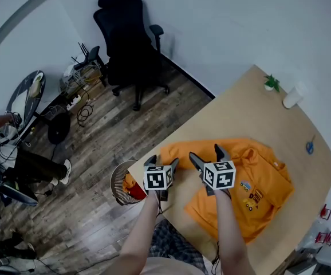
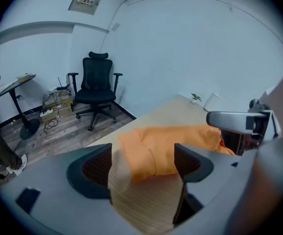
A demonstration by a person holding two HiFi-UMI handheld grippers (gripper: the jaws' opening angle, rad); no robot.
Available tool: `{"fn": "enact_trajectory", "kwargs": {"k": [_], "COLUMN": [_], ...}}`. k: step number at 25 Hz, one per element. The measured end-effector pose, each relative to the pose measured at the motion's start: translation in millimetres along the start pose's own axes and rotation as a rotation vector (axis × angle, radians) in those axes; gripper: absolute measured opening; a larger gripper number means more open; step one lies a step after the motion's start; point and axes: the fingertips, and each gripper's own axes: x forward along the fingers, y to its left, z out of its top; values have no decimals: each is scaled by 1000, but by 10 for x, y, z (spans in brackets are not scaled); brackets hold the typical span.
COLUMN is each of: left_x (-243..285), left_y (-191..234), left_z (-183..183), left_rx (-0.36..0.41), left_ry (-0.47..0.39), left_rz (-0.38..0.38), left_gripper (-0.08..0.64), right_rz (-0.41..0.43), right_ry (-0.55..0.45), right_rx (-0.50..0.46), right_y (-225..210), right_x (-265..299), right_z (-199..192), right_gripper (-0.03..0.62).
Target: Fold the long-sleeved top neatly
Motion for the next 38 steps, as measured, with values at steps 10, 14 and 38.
{"fn": "enact_trajectory", "kwargs": {"k": [10,14,38], "left_x": [175,189,-170], "left_y": [5,27,-1238], "left_z": [-243,-270,1130], "left_rx": [-62,-67,201], "left_ry": [79,90,-219], "left_rz": [36,69,-118], "left_gripper": [282,199,83], "right_rz": [-11,-25,-287], "right_ry": [12,8,-122], "right_rx": [-8,-3,131], "right_y": [-85,-142,-948], "right_x": [-13,-64,-1095], "right_z": [-35,-42,114], "right_gripper": [450,442,428]}}
